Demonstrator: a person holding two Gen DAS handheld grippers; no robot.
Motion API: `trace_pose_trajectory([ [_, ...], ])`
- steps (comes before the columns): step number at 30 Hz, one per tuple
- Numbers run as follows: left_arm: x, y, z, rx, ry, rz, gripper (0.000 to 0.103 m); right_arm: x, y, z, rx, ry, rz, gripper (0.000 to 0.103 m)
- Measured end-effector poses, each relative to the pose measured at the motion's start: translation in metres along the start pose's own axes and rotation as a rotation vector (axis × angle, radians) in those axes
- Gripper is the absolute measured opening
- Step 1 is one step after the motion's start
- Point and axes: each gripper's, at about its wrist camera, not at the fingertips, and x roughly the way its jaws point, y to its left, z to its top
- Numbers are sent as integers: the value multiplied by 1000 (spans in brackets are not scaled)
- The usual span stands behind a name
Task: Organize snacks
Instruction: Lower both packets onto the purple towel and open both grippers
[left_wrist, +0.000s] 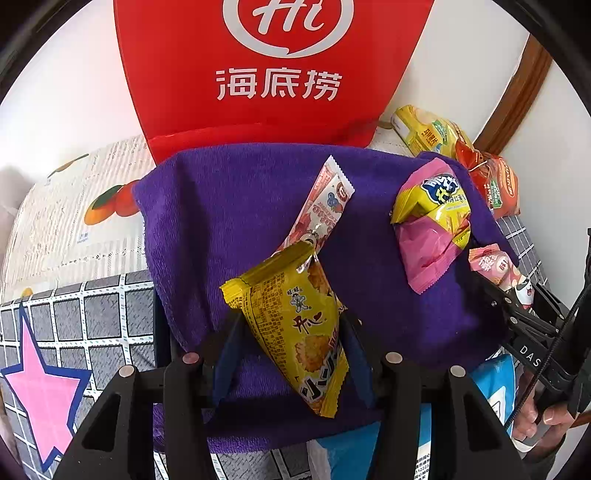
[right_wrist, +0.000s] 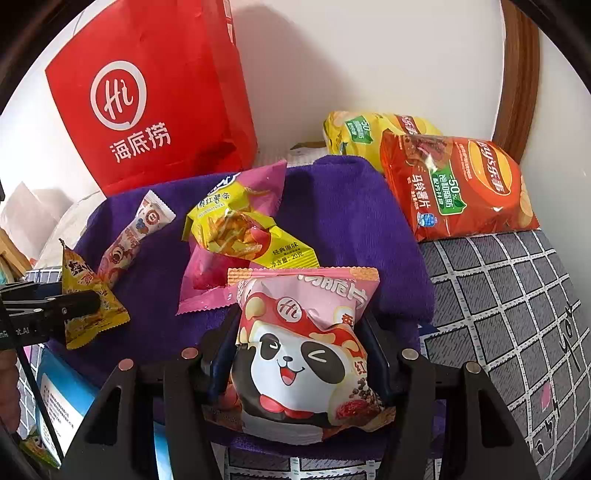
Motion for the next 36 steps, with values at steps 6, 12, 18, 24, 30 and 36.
trace_pose_trajectory([
  [6, 1, -2, -2, 13, 9, 2, 51, 3, 1, 0, -8, 10, -3, 60],
  [12, 3, -4, -1, 15, 15, 4, 52, 11, 0, 1, -13, 25, -12, 60],
  [18, 4, -5, 0, 21, 23, 4, 52, 15, 1, 2, -23, 30, -22, 62],
  [24, 3, -6, 3, 22, 29, 14, 58, 18, 4, 0, -44, 23, -26, 69],
  [30, -16, -9, 5, 40, -39, -8, 68, 11, 8, -1, -49, -8, -23, 84],
  [36, -28, -9, 6, 39, -67, -8, 68, -2, 7, 0, -24, -46, -26, 88],
])
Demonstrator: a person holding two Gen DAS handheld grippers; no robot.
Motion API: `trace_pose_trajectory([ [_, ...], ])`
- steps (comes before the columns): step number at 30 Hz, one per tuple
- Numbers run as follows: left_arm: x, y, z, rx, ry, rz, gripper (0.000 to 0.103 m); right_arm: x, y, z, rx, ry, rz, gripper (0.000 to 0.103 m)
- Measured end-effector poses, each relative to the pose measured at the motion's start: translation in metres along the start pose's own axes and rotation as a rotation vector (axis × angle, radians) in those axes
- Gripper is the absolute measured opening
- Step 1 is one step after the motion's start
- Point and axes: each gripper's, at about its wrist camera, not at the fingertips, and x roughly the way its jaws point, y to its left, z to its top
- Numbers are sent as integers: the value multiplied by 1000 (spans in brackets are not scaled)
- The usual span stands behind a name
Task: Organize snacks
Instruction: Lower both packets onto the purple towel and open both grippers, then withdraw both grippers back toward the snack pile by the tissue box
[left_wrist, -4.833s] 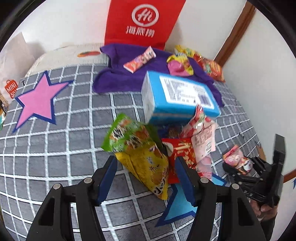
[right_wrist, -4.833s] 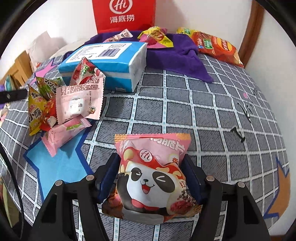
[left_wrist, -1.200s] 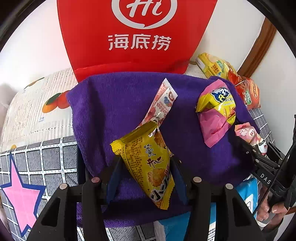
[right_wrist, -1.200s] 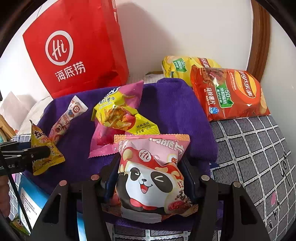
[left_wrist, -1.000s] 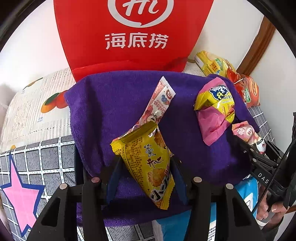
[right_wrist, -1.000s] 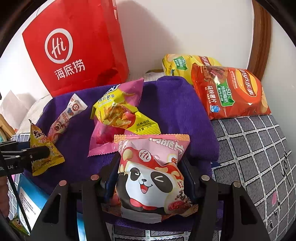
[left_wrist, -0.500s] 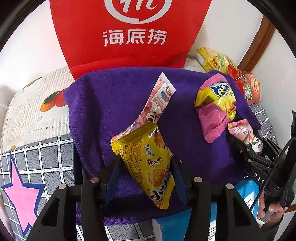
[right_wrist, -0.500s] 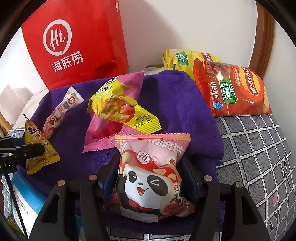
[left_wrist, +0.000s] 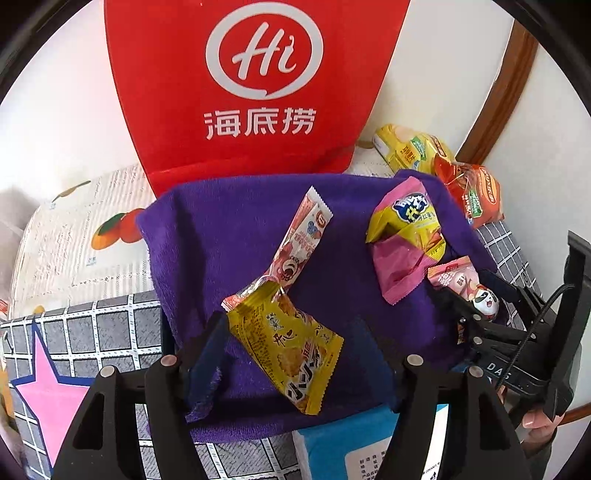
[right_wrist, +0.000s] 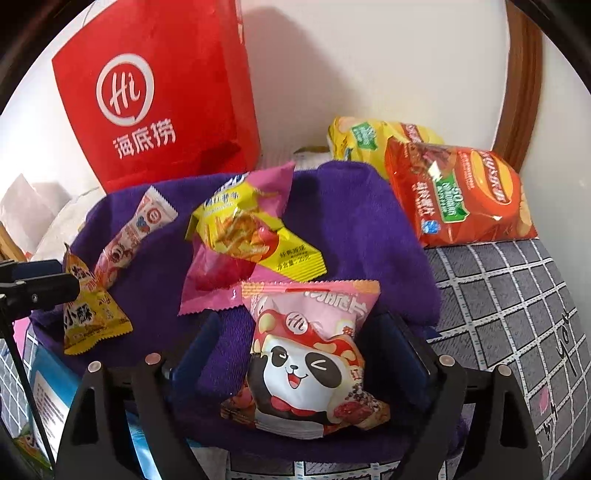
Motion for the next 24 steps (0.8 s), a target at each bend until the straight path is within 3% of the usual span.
trace_pose_trajectory([
  [4, -13, 0, 0, -9, -31, 6, 68, -18, 0, 2, 4, -57, 2, 87],
  [10, -60, -14, -3, 41, -151, 42, 68, -55, 0, 9, 40, -141, 14, 87],
  [13, -85, -12, -20, 41, -174, 57, 68, -72, 1, 7, 82, -88, 75, 87],
  [18, -110, 3, -62, 15, -147, 54, 68, -111, 14, -27, 70, -68, 68, 87],
  [24, -135, 25, -116, -49, -135, 54, 68, -135, 33, -86, 69, -10, 135, 87],
])
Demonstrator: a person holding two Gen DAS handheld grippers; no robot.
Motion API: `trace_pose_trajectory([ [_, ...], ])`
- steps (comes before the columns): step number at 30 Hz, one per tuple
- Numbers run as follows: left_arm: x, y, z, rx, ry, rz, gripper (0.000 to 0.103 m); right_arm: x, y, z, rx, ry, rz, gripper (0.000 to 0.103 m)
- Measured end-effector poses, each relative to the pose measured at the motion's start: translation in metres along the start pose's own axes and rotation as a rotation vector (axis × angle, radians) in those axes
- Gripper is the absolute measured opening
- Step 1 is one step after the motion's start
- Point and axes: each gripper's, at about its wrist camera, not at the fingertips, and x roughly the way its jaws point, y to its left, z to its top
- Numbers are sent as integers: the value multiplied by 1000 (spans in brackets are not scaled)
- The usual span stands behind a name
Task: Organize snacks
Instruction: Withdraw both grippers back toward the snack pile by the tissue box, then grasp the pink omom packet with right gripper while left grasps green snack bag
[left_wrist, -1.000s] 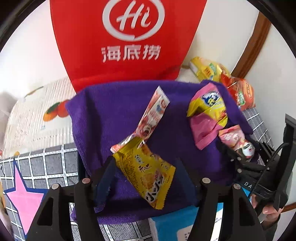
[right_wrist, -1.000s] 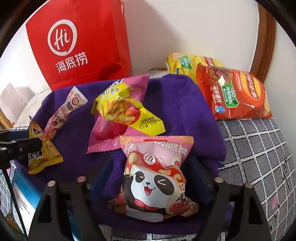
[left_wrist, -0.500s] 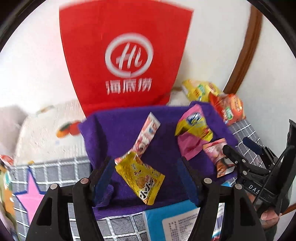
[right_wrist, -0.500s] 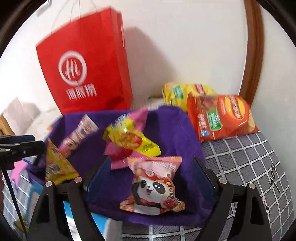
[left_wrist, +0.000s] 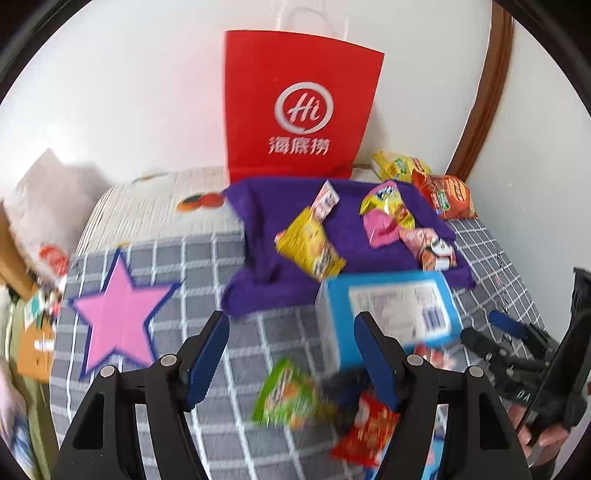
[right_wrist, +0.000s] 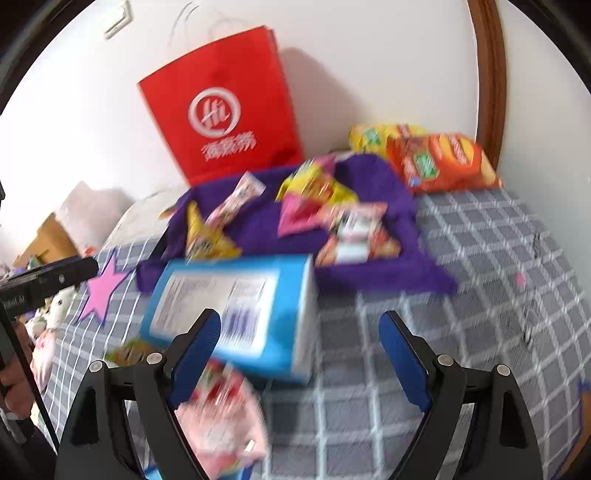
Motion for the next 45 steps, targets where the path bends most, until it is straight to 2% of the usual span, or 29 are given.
trace_pose_trajectory([
  [5, -14, 10, -34, -21, 7, 11, 68, -3, 27, -40, -69, 48, 41, 94],
  [10, -11, 19, -47, -33, 25, 6, 68, 11, 49, -66, -144, 91, 42, 94],
  [14, -6, 26, -50, -45, 38, 0, 68, 23, 55, -72, -142, 116, 43, 94],
  [17, -2, 28, -53, -55, 47, -11, 68, 26, 57, -72, -131, 102, 43, 94],
  [18, -1, 29, -54, -58, 51, -12, 68, 26, 58, -71, -127, 93, 42, 90],
  [19, 0, 30, -55, -60, 53, -13, 68, 26, 58, -71, -124, 88, 46, 81],
  [24, 2, 30, -60, -73, 37, -33, 68, 18, 54, -71, -110, 93, 58, 61],
  [36, 16, 3, -63, -45, 44, -116, 68, -18, 26, -80, -7, 31, 68, 59],
  [38, 22, -1, -61, -36, 46, -126, 72, -22, 21, -80, 3, 24, 63, 59],
  [39, 27, -3, -60, -29, 49, -115, 74, -24, 18, -81, 9, 19, 59, 59],
  [42, 44, -5, -59, -18, 79, -56, 75, -27, 11, -81, 14, 13, 58, 59],
  [45, 59, 1, -59, -41, 116, -44, 75, -27, 6, -81, 22, 13, 47, 59],
])
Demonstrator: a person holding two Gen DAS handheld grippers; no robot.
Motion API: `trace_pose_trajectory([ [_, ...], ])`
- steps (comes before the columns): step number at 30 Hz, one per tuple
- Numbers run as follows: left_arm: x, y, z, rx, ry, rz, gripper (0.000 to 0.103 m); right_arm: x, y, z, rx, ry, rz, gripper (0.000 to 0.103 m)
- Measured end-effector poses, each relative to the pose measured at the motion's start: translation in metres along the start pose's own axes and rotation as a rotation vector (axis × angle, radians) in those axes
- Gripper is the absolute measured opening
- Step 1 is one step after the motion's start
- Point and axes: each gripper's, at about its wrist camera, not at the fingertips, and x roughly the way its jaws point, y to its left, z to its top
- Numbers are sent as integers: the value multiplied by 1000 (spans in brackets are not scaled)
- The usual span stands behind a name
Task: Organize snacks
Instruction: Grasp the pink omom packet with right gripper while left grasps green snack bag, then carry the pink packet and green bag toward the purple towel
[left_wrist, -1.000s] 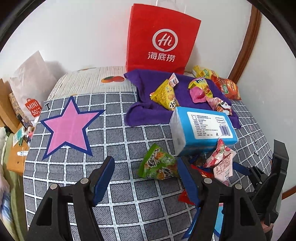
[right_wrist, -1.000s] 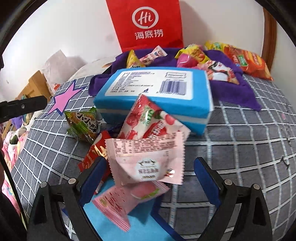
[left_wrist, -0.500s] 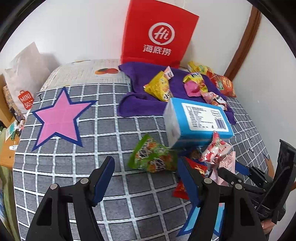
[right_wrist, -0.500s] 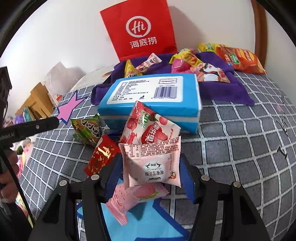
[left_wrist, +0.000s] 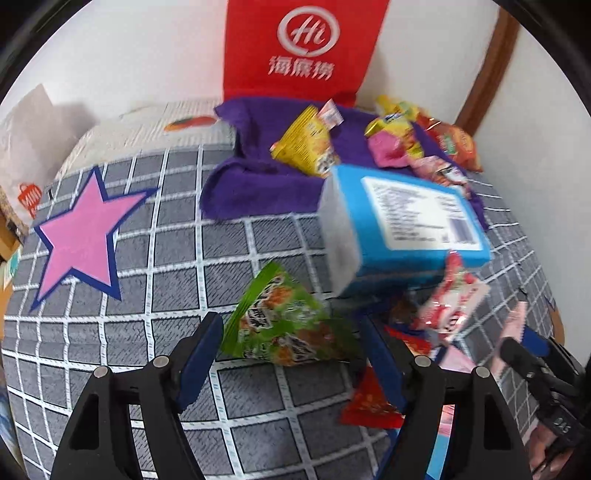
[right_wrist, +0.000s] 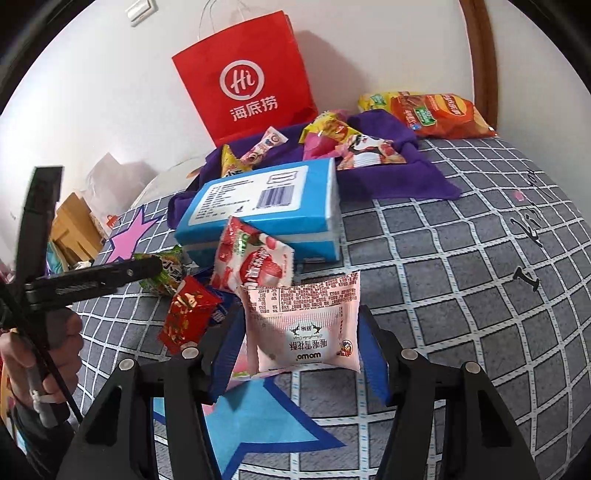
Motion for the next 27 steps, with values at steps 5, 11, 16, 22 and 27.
trace_pose_trajectory([
  [5, 7, 5, -1, -17, -3, -21, 74, 4, -10, 4, 19, 3, -7, 59],
  [11, 8, 4, -4, -4, -9, -32, 58, 10, -16, 5, 36, 15, -12, 59],
  [16, 2, 6, -3, 0, -12, -37, 50, 8, -18, 7, 41, 8, -14, 59],
  [22, -24, 6, 6, 11, -61, -31, 49, 0, -15, 17, 24, -6, -12, 59],
  [27, -42, 7, 23, 8, -95, -27, 49, -6, -9, 43, -18, -10, 10, 59],
])
